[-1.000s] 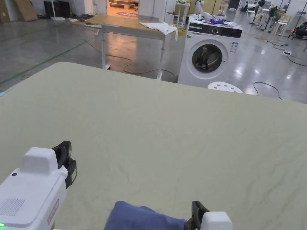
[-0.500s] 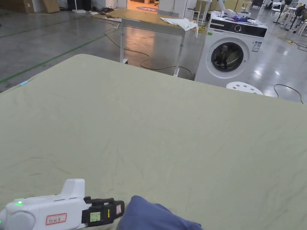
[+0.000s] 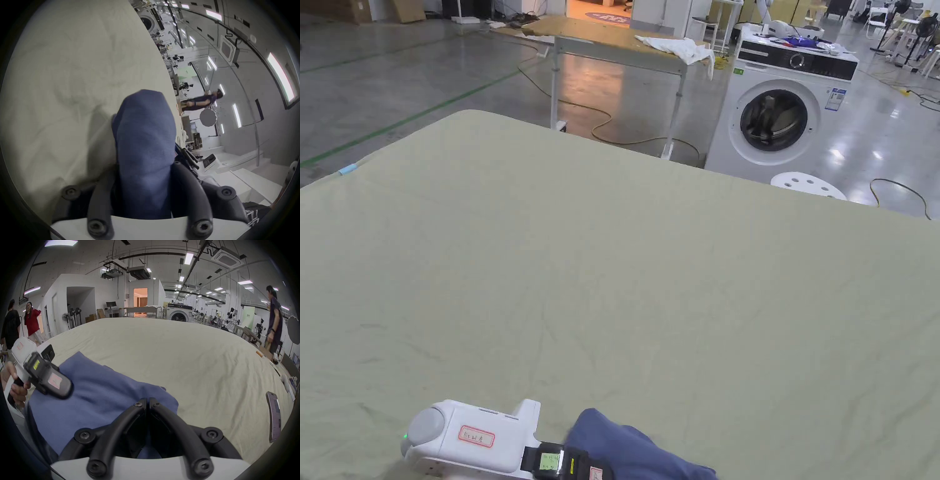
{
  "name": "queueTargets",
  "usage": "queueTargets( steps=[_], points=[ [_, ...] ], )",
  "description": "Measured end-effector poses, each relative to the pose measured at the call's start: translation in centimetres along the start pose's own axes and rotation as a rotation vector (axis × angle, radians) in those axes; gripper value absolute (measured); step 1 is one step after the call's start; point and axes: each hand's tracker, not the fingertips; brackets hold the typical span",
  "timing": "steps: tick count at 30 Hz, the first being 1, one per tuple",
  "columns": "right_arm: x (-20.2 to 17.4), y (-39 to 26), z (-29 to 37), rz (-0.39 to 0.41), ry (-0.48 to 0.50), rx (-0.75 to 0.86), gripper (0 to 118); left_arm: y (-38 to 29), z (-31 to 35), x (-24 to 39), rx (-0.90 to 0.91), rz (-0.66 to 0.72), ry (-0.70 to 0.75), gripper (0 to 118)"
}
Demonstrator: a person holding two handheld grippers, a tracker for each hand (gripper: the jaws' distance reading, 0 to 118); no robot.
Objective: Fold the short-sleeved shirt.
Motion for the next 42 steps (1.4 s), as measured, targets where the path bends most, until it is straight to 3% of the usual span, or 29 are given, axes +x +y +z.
queueTargets(
  steps=[2, 4, 11, 18, 25, 33, 35, 38, 42],
  points=[
    [0.0, -0.1, 0.0, 0.001, 0.005, 0.003, 1, -0.6, 0.3, 0.1, 0.016, 0.064, -0.073, 24],
    [-0.2, -0.1, 0.2, 0.020, 0.007, 0.013, 1, -0.7, 0.7, 0.0, 0.026, 0.052, -0.052, 21],
    [0.8, 4.1, 1.5, 0.011, 0.003, 0.090, 1, 1.5, 6.4, 0.8, 0.099, -0.006, -0.039, 19],
    [5.8, 12.5, 0.8, -0.009, -0.099, 0.232, 1, 6.2, 23.4, 1.4, 0.237, -0.076, 0.152, 19],
    [9.9, 17.8, 1.0, -0.009, -0.190, 0.313, 1, 8.6, 38.3, 0.9, 0.320, -0.050, 0.399, 19],
    [12.0, 18.1, 1.2, -0.030, -0.236, 0.309, 1, 10.0, 44.1, -5.6, 0.330, 0.066, 0.567, 19],
    [12.1, 17.7, 1.0, -0.032, -0.236, 0.294, 1, 10.2, 44.3, -6.4, 0.324, 0.088, 0.642, 30],
    [12.1, 17.1, 0.8, -0.026, -0.233, 0.276, 1, 9.2, 42.7, -4.0, 0.340, 0.046, 0.793, 70],
    [12.4, 16.8, 0.6, -0.027, -0.231, 0.262, 1, 8.6, 42.0, -0.9, 0.384, -0.040, 0.977, 74]
  ],
)
